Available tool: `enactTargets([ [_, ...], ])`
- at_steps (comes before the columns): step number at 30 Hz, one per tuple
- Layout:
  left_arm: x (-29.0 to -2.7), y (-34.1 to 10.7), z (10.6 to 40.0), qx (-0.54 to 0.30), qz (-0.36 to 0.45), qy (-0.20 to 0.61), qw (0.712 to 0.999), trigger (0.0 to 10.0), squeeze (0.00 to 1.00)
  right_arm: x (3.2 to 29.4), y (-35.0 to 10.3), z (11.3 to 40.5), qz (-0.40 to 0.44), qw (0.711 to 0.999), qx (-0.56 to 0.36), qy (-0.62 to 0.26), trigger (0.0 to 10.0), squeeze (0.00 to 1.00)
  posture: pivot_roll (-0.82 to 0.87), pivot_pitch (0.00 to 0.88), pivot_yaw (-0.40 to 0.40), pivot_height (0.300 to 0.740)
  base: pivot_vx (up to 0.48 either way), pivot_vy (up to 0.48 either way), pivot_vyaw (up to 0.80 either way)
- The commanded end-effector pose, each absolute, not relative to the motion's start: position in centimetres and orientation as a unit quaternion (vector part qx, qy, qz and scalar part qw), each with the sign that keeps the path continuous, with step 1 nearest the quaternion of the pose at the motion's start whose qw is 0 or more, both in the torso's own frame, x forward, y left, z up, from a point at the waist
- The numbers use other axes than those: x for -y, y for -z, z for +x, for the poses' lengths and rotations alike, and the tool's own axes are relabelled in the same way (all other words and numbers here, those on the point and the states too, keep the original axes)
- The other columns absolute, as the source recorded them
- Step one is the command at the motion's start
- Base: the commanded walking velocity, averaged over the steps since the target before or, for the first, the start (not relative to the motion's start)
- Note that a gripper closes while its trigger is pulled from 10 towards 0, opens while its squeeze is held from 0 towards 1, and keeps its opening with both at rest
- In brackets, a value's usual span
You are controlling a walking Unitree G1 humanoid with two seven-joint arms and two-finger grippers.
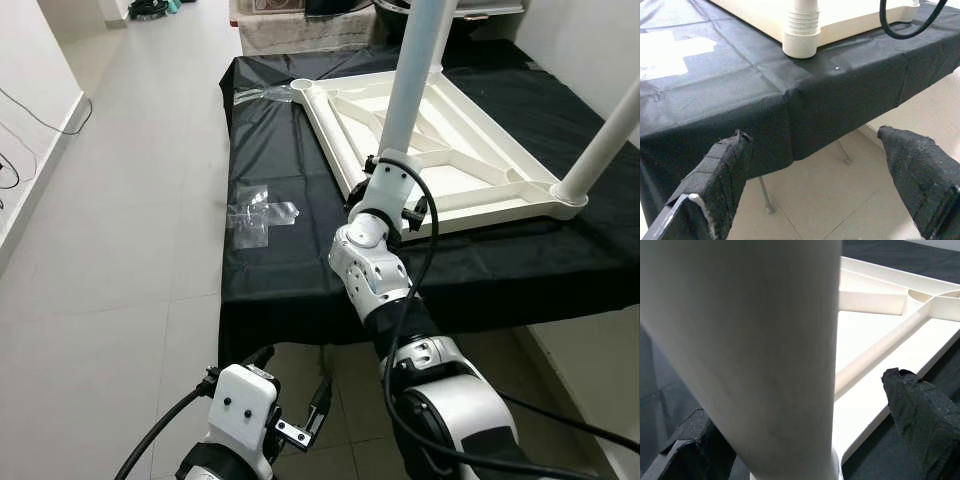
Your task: Building children table
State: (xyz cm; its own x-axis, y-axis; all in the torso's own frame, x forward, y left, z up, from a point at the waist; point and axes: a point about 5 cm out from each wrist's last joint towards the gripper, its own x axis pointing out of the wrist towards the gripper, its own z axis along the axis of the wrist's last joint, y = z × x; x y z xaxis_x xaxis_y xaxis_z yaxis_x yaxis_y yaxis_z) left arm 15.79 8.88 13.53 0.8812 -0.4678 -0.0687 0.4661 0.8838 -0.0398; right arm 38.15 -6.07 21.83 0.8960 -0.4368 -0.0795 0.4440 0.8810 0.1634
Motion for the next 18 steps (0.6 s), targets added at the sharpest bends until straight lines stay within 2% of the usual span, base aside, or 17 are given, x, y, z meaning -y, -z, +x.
enactTargets([
  [1, -9.1, -13.2, 15.7, -0.045, -0.005, 0.238, 0.97, 10.0, 0.0, 2.7, -19.3, 36.5, 0.11, 0.974, -0.072, 0.184, 10.0, 0.0, 0.14, 0.136, 0.002, 0.74, 0.0, 0.0, 0.0],
  [9, -9.3, -12.9, 16.2, -0.043, -0.002, 0.234, 0.971, 10.0, 0.0, 3.5, -18.0, 35.6, 0.081, 0.988, -0.082, 0.107, 10.0, 0.0, 0.13, 0.124, 0.002, 0.74, 0.0, 0.0, 0.0],
  [14, -9.4, -12.8, 16.4, -0.043, -0.001, 0.233, 0.971, 10.0, 0.0, 4.0, -17.2, 35.1, 0.061, 0.99, -0.089, 0.088, 10.0, 0.0, 0.13, 0.118, 0.0, 0.74, 0.0, 0.0, 0.0],
  [18, -9.7, -12.5, 16.9, -0.042, 0.004, 0.23, 0.972, 10.0, 0.0, 4.8, -16.1, 34.2, 0.039, 0.994, -0.103, 0.022, 10.0, 0.0, 0.12, 0.1, 0.007, 0.74, 0.0, 0.0, 0.0],
])
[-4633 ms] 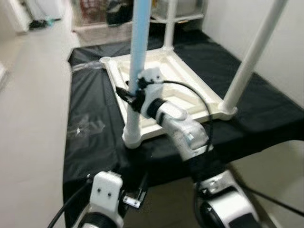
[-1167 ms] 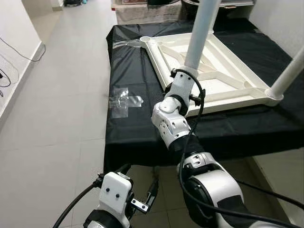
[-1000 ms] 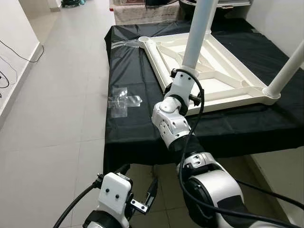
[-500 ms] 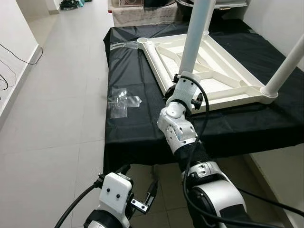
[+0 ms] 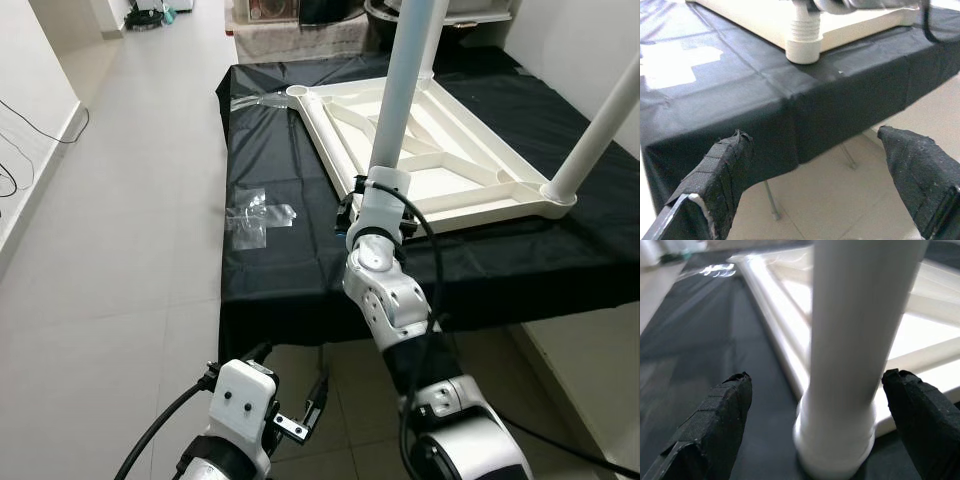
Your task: Building children table
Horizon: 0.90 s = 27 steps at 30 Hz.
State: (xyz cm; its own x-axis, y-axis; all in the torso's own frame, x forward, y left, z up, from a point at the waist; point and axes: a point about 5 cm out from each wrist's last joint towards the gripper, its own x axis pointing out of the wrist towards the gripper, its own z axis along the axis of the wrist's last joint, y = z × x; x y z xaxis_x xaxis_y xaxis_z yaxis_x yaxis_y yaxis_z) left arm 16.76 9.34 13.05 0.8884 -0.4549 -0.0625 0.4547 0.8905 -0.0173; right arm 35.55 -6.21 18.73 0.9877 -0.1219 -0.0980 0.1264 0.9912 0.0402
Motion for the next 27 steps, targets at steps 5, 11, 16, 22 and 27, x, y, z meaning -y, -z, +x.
enactTargets([
  [5, -10.0, -12.1, 17.3, -0.044, 0.009, 0.224, 0.973, 10.0, 0.0, 5.4, -15.3, 33.1, 0.025, 0.992, -0.114, -0.039, 10.0, 0.0, 0.11, 0.081, 0.008, 0.74, 0.0, 0.0, 0.0],
  [11, -11.2, -11.5, 17.9, -0.05, 0.024, 0.172, 0.984, 10.0, 0.0, 7.9, -14.0, 30.3, -0.007, 0.984, -0.103, -0.144, 10.0, 0.0, 0.1, 0.061, 0.006, 0.74, 0.0, 0.0, 0.0],
  [16, -11.8, -11.5, 18.1, -0.053, 0.016, 0.133, 0.99, 10.0, 0.0, 9.0, -13.2, 29.1, -0.014, 0.98, -0.073, -0.182, 10.0, 0.0, 0.09, 0.045, 0.004, 0.74, 0.0, 0.0, 0.0],
  [22, -12.5, -11.1, 17.8, -0.065, -0.01, 0.063, 0.996, 10.0, 0.0, 10.3, -11.0, 27.3, -0.015, 0.971, -0.073, -0.228, 10.0, 0.0, 0.09, 0.029, 0.007, 0.74, 0.0, 0.0, 0.0],
  [27, -12.4, -10.6, 17.7, -0.078, -0.015, 0.043, 0.996, 10.0, 0.0, 10.0, -10.5, 26.9, -0.011, 0.958, -0.086, -0.275, 10.0, 0.0, 0.07, 0.018, -0.005, 0.74, 0.0, 0.0, -0.16],
])
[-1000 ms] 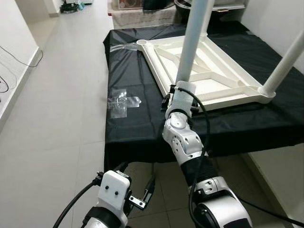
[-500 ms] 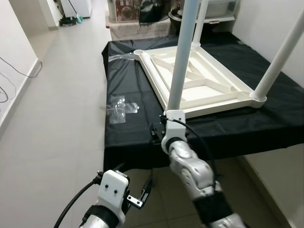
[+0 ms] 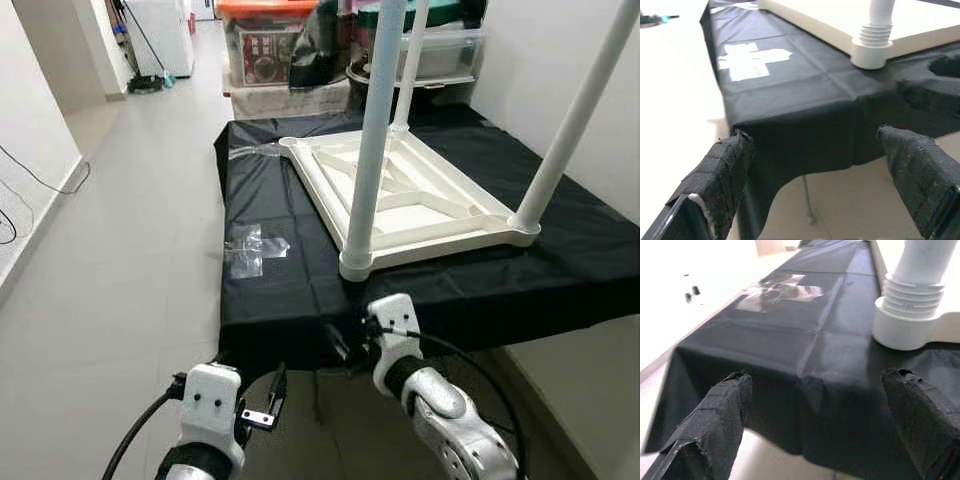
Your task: Building children table
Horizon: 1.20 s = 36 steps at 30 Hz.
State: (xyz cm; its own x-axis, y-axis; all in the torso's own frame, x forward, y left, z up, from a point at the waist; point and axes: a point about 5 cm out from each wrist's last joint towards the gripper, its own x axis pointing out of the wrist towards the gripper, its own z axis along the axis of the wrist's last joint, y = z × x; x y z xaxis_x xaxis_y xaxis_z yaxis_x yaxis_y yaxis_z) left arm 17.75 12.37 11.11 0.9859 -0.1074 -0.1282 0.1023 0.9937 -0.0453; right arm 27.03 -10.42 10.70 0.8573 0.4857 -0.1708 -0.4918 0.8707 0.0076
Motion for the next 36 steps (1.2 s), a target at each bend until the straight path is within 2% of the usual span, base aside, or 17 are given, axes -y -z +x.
enactTargets([
  [1, -12.4, -10.5, 17.9, -0.08, -0.014, 0.042, 0.996, 10.0, 0.0, 10.0, -10.4, 26.9, -0.016, 0.955, -0.088, -0.282, 10.0, 0.0, 0.07, 0.018, -0.005, 0.74, 0.0, 0.0, -0.77],
  [6, -12.2, -10.3, 18.2, -0.082, -0.011, 0.041, 0.996, 10.0, 0.0, 9.9, -10.5, 27.1, -0.015, 0.954, -0.084, -0.287, 10.0, 0.0, 0.07, 0.015, -0.018, 0.74, 0.0, 0.0, -0.77],
  [15, -12.5, -9.8, 18.7, -0.094, -0.004, 0.024, 0.995, 10.0, 0.0, 9.5, -10.3, 27.2, -0.025, 0.948, -0.062, -0.31, 10.0, 0.0, 0.04, 0.0, -0.003, 0.74, 0.0, 0.0, 0.0],
  [36, -12.2, -9.4, 19.0, -0.097, 0.002, 0.029, 0.995, 10.0, 0.0, 9.4, -9.5, 27.2, -0.036, 0.941, -0.063, -0.332, 10.0, 0.0, 0.03, 0.0, -0.006, 0.74, 0.0, 0.0, 0.78],
])
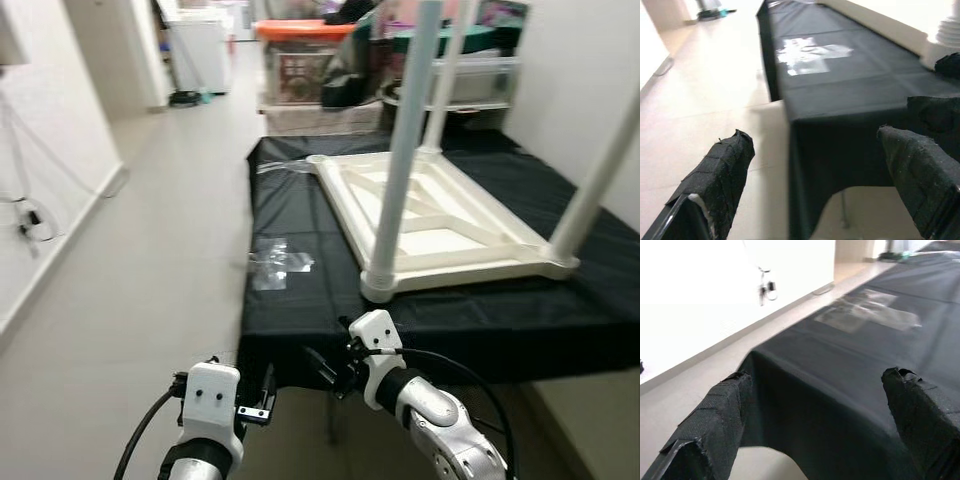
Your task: Building children table
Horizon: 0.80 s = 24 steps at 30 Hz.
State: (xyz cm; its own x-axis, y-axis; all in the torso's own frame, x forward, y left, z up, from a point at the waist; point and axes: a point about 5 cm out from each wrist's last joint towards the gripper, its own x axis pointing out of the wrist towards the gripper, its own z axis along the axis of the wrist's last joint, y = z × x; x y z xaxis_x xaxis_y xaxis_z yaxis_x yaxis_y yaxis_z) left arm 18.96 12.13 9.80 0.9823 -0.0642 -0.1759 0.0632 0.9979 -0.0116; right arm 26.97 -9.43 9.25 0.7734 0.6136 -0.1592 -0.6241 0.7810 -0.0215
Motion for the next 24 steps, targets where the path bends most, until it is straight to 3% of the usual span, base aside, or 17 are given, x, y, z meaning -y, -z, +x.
enactTargets([
  [1, -12.21, -9.39, 18.97, -0.097, 0.002, 0.029, 0.995, 10.0, 0.0, 9.36, -9.5, 27.23, -0.036, 0.941, -0.063, -0.332, 10.0, 0.0, 0.03, 0.0, -0.006, 0.74, 0.0, 0.0, 0.54],
  [24, -12.4, -9.22, 19.2, -0.103, 0.012, 0.025, 0.994, 10.0, 0.0, 9.38, -9.48, 27.62, -0.003, 0.941, -0.069, -0.332, 10.0, 0.0, 0.06, 0.0, -0.002, 0.74, 0.0, -0.027, 0.0],
])
